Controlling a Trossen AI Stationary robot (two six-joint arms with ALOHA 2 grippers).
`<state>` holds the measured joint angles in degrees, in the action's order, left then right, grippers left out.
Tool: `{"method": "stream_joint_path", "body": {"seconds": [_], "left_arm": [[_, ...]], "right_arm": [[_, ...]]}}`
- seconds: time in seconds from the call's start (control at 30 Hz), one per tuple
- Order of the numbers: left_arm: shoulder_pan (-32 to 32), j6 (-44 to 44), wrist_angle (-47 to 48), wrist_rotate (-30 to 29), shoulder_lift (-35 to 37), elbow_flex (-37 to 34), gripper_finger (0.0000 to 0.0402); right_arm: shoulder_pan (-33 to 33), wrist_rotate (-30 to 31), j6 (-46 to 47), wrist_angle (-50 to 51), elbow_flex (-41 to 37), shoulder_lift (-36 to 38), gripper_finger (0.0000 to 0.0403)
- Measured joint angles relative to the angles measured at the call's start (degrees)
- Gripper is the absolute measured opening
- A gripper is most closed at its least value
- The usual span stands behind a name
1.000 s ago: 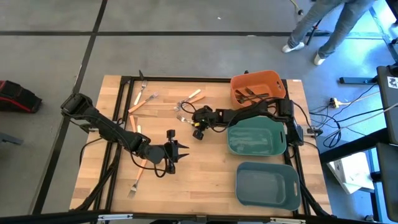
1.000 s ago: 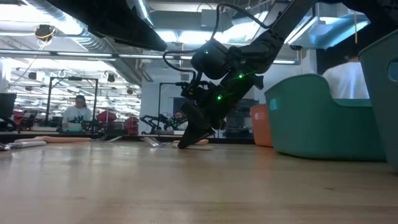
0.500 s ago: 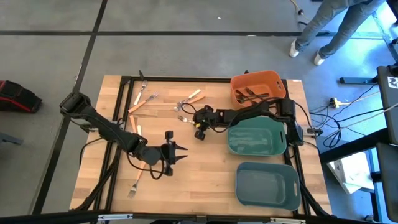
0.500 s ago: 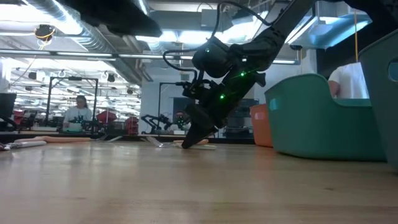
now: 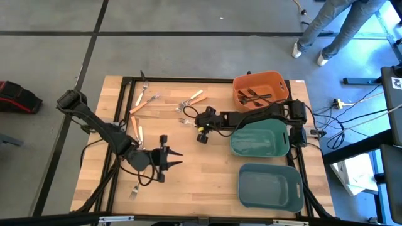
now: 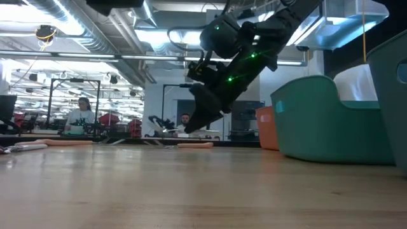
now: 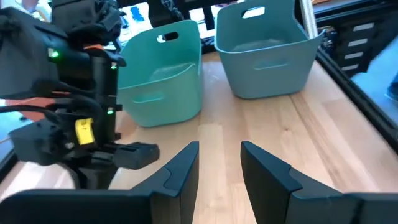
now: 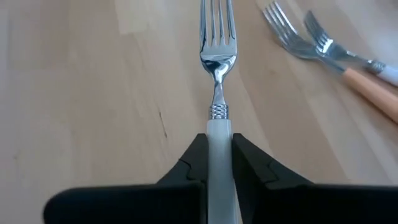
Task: Sort silverware by color (type)
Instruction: Put the white fork into the green bin
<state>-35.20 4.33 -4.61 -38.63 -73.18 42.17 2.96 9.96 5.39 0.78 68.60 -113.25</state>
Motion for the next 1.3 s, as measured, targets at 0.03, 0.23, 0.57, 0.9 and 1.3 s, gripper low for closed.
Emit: {"method": "stream_joint_path", "body": {"seconds": [0.03, 0.23, 0.57, 0.9, 1.3], "left_arm": [[-0.1, -0.1, 0.1, -0.6, 0.0, 0.0, 0.0114], [0.2, -0.2, 0.2, -1.4, 0.0, 0.0, 0.0114], [2.7, 1.5, 3.1, -1.1, -0.8, 0.0, 0.0114], [2.8, 1.8, 2.9, -1.1, -0.8, 0.0, 0.0114], [2.8, 2.8, 3.0, 0.1, -0.8, 0.0, 0.0114]], "right_arm": [[0.0, 0.0, 0.0, 0.2, 0.0, 0.0, 0.0034], [0.0, -0.4, 0.2, 0.4, 0.0, 0.0, 0.0034], [-0.9, -0.2, -1.1, 0.9, 0.0, 1.9, 0.0035], [-2.0, 0.4, -2.8, 7.3, 0.1, 10.0, 0.0035], [-5.3, 3.0, -1.7, 22.2, 0.2, 22.4, 0.0035]]}}
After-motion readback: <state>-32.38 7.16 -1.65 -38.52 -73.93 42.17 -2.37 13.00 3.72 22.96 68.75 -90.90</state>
